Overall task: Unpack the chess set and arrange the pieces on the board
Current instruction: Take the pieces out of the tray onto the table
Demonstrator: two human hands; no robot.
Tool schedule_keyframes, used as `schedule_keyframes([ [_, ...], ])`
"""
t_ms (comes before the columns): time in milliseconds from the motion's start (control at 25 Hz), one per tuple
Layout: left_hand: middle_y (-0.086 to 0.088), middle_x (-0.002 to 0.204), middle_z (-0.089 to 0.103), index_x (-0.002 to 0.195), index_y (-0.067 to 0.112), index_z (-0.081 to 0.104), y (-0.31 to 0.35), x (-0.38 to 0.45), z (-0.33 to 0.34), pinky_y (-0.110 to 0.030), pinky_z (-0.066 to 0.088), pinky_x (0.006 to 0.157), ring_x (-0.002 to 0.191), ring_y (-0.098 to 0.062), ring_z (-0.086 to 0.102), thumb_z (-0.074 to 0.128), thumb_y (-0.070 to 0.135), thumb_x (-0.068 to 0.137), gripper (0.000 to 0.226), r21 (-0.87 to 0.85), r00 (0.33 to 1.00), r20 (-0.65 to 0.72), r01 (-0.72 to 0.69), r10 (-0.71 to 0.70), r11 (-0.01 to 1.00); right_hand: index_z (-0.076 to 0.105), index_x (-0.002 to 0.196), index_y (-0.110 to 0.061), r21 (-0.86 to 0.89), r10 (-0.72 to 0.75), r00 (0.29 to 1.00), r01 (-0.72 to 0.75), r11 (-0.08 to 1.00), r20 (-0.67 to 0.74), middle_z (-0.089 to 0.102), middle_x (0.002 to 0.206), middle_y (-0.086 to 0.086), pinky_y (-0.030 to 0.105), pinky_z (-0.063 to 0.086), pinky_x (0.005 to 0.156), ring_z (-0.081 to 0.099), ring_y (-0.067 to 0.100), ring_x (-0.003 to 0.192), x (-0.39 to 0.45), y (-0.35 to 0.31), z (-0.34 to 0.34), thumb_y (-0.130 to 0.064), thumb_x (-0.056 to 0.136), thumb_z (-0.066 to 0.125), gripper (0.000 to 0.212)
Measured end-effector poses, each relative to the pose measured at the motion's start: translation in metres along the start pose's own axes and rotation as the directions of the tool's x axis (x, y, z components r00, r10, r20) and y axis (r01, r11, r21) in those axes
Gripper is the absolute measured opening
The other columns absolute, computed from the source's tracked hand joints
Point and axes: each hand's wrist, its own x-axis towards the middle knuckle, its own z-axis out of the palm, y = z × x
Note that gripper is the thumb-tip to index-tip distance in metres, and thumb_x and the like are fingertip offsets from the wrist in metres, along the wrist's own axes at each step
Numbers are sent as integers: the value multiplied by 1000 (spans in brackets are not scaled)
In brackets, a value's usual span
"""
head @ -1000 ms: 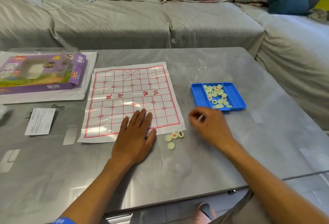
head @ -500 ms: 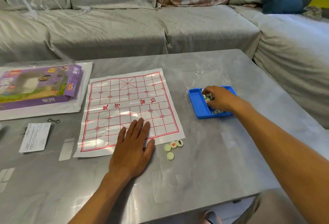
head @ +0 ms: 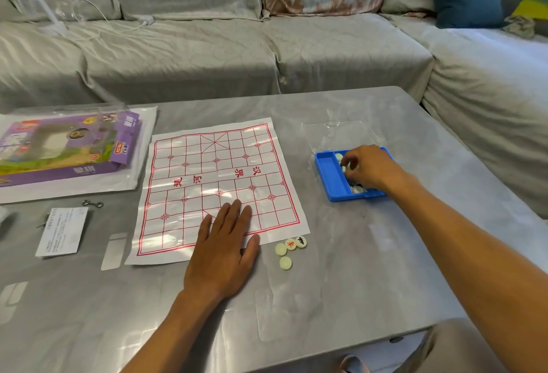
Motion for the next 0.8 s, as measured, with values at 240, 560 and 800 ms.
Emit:
schedule_keyframes([
  [240,14,154,-17,151,37,-2,-1,0,1,-35,-11,116,145,-10,-14,-18,74,76,85,0,1000,0,3,-3,1000,73,86,-19,288,178,977,-139,947,-114,71,93,2,26,55,68,64,10,75,-1,10,6,-10,79,74,12],
  [560,12,157,-17,151,36,-5,0,-1,-1,-38,-7,120,145,-11,-15,-16,70,77,82,33,1000,27,8,-9,999,71,88,-16,626,40,997,13,780,-70,70,80,-4,19,56,59,69,14,64,-68,-47,-9,-7,78,74,13],
  [800,10,159,-14,151,35,-3,2,-1,-3,-37,-8,119,146,-13,-13,-16,70,76,84,46,1000,27,5,-6,999,68,98,-29,320,-221,935,127,939,277,65,97,-13,12,46,68,59,4,81,-135,-85,37,-33,81,73,18],
])
